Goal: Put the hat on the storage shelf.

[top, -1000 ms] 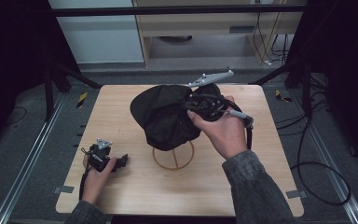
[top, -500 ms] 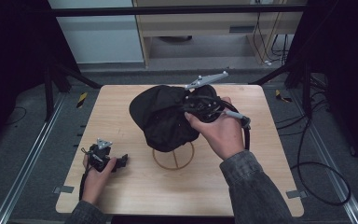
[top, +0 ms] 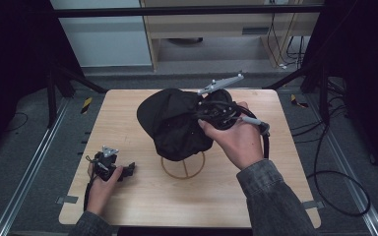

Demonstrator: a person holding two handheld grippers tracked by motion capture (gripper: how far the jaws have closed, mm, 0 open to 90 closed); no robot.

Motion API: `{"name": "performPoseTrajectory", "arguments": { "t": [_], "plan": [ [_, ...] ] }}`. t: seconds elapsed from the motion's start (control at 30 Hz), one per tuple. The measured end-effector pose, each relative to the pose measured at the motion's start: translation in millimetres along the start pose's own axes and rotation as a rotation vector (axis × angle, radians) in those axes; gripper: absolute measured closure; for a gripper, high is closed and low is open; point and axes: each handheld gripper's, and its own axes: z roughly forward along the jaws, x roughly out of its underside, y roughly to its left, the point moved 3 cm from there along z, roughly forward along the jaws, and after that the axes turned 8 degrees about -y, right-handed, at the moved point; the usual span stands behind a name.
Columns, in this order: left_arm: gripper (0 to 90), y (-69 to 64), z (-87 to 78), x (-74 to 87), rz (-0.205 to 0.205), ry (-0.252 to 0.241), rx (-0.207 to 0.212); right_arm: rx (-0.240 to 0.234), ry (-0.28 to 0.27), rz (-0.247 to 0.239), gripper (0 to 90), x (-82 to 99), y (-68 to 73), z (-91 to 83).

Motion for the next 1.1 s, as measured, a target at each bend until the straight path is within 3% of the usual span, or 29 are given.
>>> {"name": "performPoseTrajectory", "arguments": {
  "t": [0.47, 1.1],
  "plan": [
    [0.0, 0.0, 0.0, 0.0, 0.0, 0.0, 0.0, 0.0, 0.016, 0.012, 86.9, 11.5, -1.2, 6.8],
    [0.0, 0.0, 0.0, 0.0, 0.0, 0.0, 0.0, 0.02, 0.03, 0.0, 86.0, 18.9, 1.9, 41.8]
  ]
}}
